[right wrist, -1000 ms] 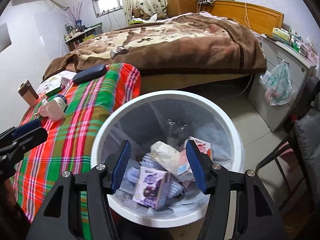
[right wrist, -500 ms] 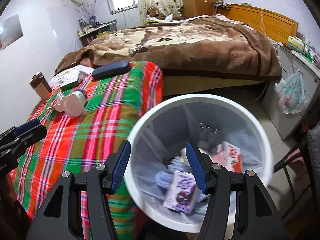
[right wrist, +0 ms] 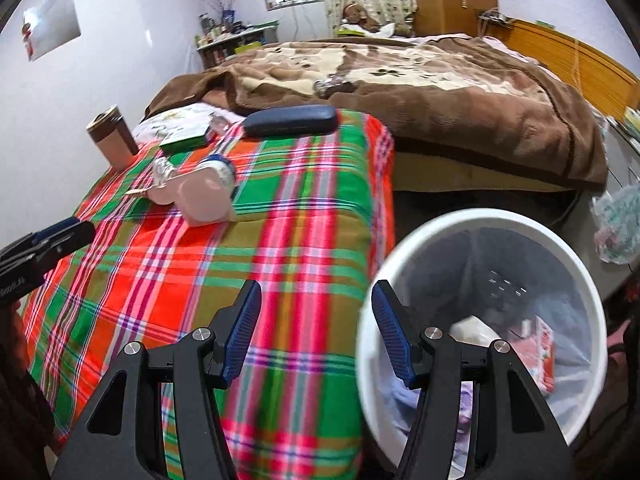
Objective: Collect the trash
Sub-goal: 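Move both tools back over the bed toward the paper cup and yogurt cup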
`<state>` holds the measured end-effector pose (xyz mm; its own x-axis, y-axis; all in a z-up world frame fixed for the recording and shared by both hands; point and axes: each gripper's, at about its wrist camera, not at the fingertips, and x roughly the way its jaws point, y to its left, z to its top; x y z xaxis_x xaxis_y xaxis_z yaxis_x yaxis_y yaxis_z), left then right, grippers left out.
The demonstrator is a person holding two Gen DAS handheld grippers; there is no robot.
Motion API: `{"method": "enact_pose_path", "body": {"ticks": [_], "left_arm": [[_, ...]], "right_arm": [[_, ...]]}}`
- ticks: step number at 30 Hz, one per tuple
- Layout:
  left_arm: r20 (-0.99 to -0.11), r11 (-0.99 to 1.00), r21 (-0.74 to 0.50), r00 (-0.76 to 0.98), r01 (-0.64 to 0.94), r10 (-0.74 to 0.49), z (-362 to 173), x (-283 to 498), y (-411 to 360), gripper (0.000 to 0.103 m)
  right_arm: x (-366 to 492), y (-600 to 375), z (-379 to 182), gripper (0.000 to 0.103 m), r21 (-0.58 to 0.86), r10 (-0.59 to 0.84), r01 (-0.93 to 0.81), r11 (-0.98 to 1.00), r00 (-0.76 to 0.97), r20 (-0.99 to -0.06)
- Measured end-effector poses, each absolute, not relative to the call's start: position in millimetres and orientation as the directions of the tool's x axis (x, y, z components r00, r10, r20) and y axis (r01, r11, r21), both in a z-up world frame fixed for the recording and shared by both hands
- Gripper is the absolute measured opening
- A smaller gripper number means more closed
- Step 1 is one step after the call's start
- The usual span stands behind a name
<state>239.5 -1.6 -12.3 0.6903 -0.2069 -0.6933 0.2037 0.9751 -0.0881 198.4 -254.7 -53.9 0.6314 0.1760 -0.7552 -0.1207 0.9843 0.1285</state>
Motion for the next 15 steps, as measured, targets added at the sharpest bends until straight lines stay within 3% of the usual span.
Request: {"method": "enact_pose_path", "body": {"ticks": [9, 15], "left_arm": [[-0.715, 0.974, -0.109, 0.666, 0.197, -0.214, -25.9, 284.9, 12.5, 0.054], [-0.713, 0.976, -0.056, 0.675, 0.213, -0.188, -31.5, 311.2, 7.4, 0.054]], "right_arm": [[223.7, -228.6, -60.7, 0.059, 0.132, 0.206, -0.164, 0.977, 0.607, -0.768], [242.5, -214.5, -63.3, 0.059, 0.112, 0.204, -0.188, 0.976, 0.595, -0.777]]}}
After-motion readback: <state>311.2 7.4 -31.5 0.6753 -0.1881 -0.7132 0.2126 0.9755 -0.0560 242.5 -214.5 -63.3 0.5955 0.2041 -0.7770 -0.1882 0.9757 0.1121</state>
